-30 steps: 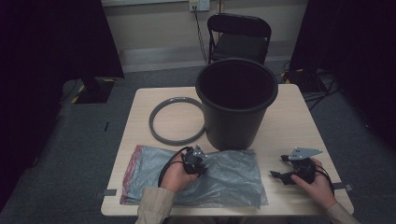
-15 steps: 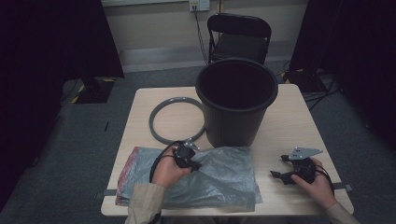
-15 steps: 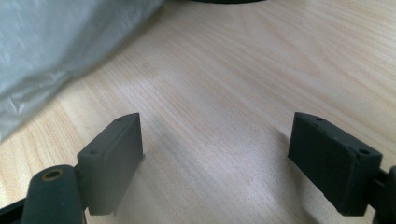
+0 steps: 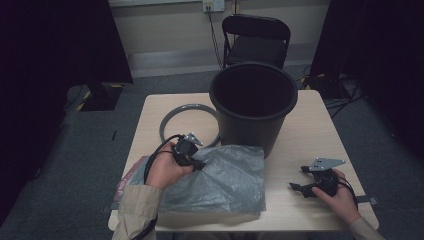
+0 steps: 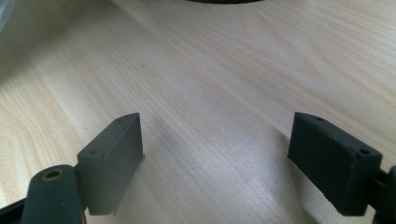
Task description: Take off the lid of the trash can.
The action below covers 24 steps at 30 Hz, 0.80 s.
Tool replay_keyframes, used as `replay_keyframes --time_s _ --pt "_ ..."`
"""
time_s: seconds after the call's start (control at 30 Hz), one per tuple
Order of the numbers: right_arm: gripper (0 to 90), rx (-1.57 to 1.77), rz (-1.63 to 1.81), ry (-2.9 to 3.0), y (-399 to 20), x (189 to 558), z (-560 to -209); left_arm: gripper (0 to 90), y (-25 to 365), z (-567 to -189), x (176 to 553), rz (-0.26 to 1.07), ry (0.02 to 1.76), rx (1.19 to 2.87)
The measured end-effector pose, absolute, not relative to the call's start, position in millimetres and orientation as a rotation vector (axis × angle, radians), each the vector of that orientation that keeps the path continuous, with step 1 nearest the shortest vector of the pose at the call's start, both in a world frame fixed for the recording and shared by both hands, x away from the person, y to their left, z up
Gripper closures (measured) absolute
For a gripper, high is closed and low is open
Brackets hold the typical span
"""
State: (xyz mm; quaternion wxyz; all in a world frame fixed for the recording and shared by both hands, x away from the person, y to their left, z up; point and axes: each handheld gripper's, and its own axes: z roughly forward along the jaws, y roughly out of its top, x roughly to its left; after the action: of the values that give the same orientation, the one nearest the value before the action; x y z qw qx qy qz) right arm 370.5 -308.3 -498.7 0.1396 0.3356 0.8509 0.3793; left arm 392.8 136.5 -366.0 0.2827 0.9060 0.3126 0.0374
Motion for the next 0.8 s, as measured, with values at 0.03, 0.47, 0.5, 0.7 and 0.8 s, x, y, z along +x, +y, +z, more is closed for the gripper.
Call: replay_keyframes --time_s 0.03,0.47,0.5,0.7,0.8 --pt "16.7 0.970 1.096 2.459 -308.3 370.5 -498.7 90.0 136.4 -362.9 393.4 0.095 0.829 2.427" --pt "16.7 0.968 1.096 2.454 -308.0 370.6 -498.9 90.0 146.9 -324.0 393.0 0.100 0.816 2.402" --pt "16.7 0.965 1.093 2.454 -307.8 370.6 -498.9 90.0 147.5 -320.5 392.9 0.099 0.816 2.397" --pt "16.6 0.963 1.089 2.452 -307.3 370.4 -499.0 90.0 151.4 -298.6 393.8 0.123 0.818 2.393" --pt "16.6 0.963 1.091 2.452 -307.5 370.6 -499.0 90.0 155.7 -286.8 393.7 0.148 0.826 2.378"
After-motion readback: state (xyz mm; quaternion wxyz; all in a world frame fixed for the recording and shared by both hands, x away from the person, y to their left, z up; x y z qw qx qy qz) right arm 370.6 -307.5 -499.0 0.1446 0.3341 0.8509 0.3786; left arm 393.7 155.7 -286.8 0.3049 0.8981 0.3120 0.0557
